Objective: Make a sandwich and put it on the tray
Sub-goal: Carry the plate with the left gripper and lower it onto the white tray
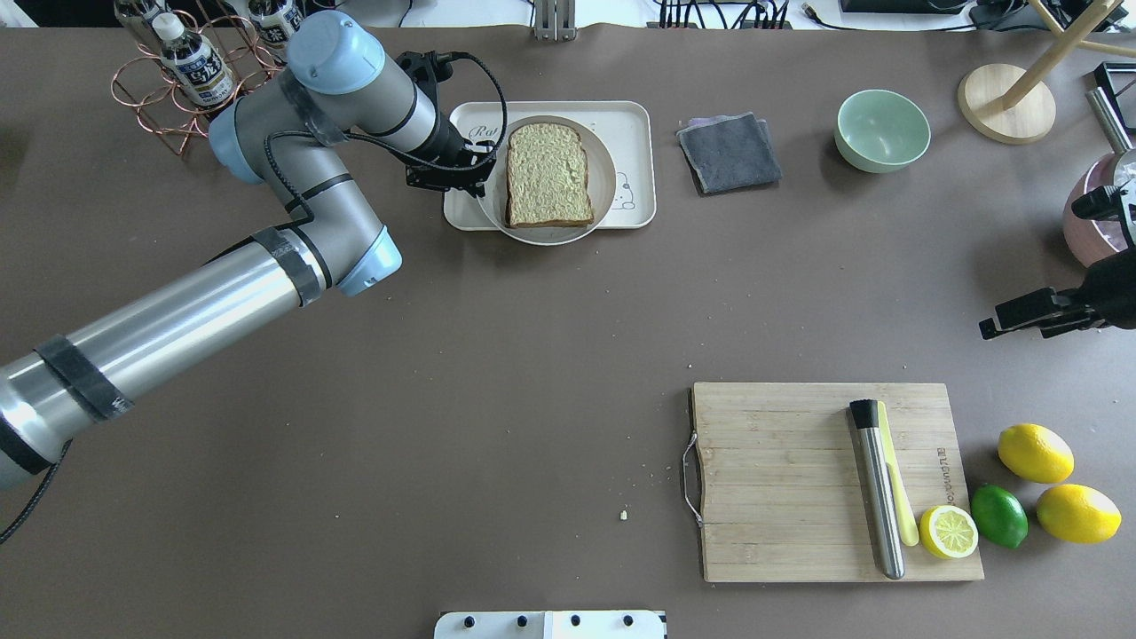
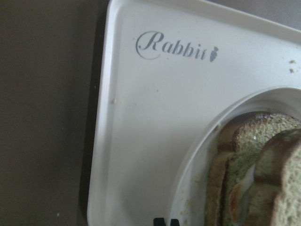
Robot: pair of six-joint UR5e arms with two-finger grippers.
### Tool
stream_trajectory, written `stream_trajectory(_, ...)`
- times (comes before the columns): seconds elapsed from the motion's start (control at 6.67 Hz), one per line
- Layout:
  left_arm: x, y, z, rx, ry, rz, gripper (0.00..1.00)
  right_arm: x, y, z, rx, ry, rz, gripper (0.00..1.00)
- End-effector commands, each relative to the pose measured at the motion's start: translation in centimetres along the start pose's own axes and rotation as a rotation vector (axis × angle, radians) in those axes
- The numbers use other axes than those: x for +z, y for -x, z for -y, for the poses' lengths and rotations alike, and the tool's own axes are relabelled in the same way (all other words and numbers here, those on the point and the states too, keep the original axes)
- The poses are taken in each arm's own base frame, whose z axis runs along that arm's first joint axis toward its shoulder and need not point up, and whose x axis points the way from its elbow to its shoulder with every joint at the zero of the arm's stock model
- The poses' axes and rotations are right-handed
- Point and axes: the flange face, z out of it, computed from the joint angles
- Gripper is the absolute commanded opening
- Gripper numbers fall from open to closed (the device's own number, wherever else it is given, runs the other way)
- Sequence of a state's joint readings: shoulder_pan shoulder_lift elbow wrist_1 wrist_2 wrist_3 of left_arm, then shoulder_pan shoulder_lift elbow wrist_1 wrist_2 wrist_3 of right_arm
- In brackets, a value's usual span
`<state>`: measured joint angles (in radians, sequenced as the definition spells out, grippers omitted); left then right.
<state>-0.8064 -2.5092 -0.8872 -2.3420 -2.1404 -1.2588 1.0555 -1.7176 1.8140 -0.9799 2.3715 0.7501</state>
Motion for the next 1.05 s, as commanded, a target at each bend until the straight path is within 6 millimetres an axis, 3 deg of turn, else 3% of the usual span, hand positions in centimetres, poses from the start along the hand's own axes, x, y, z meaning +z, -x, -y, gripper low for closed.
stream_trajectory(0.0, 1.6, -0.3, 2.5, -0.001, -0.014, 0.013, 0.00, 0.0, -0.1, -0.1, 0.001, 0.001, -0.001, 1.00)
stream_trajectory(0.45, 2.0, -0.4, 3.2, 0.003, -0.058, 0.024, 0.04, 0.1, -0.1, -0.2, 0.001, 0.000, -0.004, 1.00)
stream_trajectory(0.6, 1.9, -0.5, 3.4, 0.005, -0.077, 0.025, 0.77, 0.1, -0.1, -0.2, 0.001, -0.001, -0.005, 1.00)
stream_trajectory(0.75, 1.3, -0.9, 3.5, 0.008, -0.085, 0.014, 0.89, 0.1, -0.1, -0.2, -0.002, -0.001, -0.005, 1.00)
stream_trajectory(0.9, -0.3, -1.0, 3.1, 0.017, -0.096, -0.019, 0.91, 0.2, 0.3, -0.2, -0.008, 0.000, -0.003, 1.00)
